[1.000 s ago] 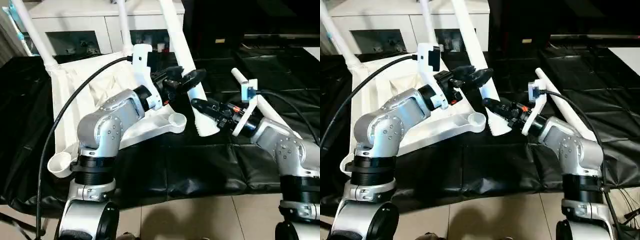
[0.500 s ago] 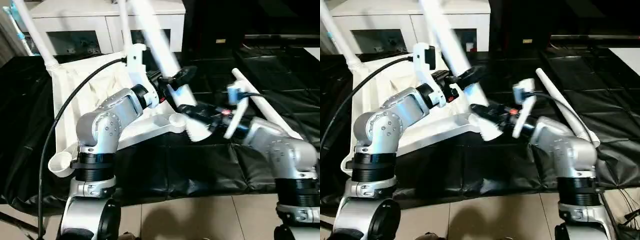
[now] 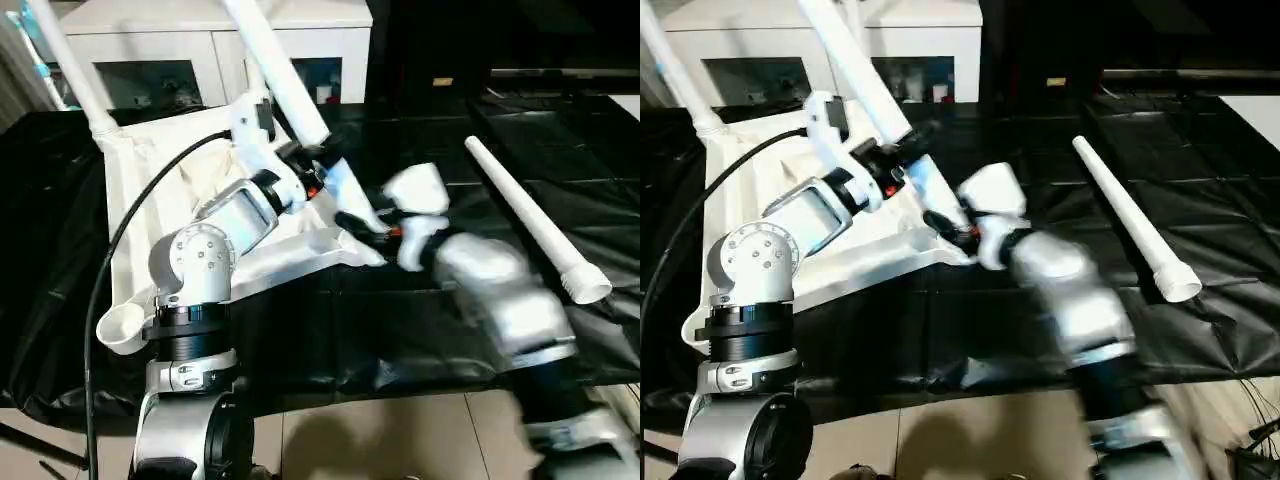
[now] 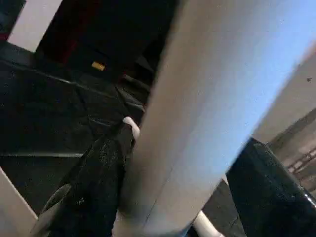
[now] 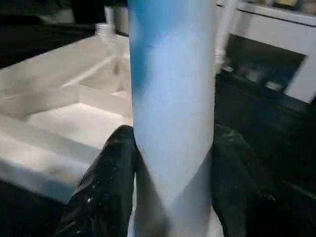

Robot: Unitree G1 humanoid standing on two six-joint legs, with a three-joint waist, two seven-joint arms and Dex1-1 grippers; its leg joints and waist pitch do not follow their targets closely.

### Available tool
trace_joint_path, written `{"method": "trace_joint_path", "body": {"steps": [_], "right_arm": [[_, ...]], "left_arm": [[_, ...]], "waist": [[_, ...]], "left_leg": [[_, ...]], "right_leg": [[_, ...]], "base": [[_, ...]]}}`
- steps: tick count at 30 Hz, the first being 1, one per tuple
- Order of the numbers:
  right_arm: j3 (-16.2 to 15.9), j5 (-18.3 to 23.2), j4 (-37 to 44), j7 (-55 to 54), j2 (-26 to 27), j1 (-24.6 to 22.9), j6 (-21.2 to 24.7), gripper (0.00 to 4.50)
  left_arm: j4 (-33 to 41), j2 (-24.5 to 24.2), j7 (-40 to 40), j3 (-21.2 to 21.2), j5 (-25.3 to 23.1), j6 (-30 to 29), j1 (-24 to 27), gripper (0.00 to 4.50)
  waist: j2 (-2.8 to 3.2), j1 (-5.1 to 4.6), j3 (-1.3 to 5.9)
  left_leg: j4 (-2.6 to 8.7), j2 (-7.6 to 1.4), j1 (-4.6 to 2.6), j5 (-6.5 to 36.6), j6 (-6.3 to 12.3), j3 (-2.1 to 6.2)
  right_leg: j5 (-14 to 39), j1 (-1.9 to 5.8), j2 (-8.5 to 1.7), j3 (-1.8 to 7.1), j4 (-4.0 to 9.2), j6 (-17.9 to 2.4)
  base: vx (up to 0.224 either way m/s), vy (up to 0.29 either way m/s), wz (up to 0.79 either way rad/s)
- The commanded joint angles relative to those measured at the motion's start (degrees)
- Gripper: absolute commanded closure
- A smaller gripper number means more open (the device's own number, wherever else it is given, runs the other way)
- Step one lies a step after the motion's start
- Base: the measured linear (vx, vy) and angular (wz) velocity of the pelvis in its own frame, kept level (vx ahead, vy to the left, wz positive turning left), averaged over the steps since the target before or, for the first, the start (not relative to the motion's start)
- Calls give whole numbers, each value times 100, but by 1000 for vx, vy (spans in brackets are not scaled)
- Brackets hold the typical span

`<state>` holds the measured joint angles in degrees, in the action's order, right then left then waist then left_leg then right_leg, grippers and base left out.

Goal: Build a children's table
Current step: Pick table leg

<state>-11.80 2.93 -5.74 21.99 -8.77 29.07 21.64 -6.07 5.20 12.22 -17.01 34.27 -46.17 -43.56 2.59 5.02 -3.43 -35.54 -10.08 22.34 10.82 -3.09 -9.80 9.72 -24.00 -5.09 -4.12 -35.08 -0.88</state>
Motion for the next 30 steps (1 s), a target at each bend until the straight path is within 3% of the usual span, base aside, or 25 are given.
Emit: {"method": "trace_joint_path", "body": {"steps": [1,5,14,27,29,30], "right_arm": [[-80,-157,-74,-226,63,-8,-132,265],[-87,-201,-7,-462,308,-34,-205,266],[1,-236,-81,-501,349,4,-220,266],[55,-233,-133,-509,347,67,-394,266],[158,-20,-98,-394,397,59,-336,196],[262,205,-10,-220,393,63,-279,196]], "left_arm": [[25,4,-42,241,-109,50,-166,164],[-53,-150,-90,510,-591,484,-130,194],[-130,-487,26,948,-1128,946,-59,249],[-233,-481,282,808,-879,1204,-74,265],[-251,-488,298,786,-869,1210,-81,265],[-259,-533,356,781,-849,1196,-82,265]], "waist": [[-60,-21,453],[-42,-29,448],[-27,-37,451],[-7,-36,458],[-3,-38,458],[-4,-37,457]], "left_leg": [[406,-191,-48,685,375,74],[428,-206,-61,750,335,84],[432,-205,-66,774,236,83],[422,-197,-72,786,231,75],[422,-194,-71,819,252,75],[427,-200,-72,824,263,79]], "right_leg": [[1033,362,-257,219,409,-1027],[987,362,-256,226,405,-944],[896,365,-261,238,383,-938],[704,378,-267,241,364,-1093],[733,378,-264,240,367,-1092],[725,383,-265,240,366,-1092]], "base": [[0,0,0],[0,0,0],[0,0,0],[0,0,0],[0,0,0],[0,0,0]]}}
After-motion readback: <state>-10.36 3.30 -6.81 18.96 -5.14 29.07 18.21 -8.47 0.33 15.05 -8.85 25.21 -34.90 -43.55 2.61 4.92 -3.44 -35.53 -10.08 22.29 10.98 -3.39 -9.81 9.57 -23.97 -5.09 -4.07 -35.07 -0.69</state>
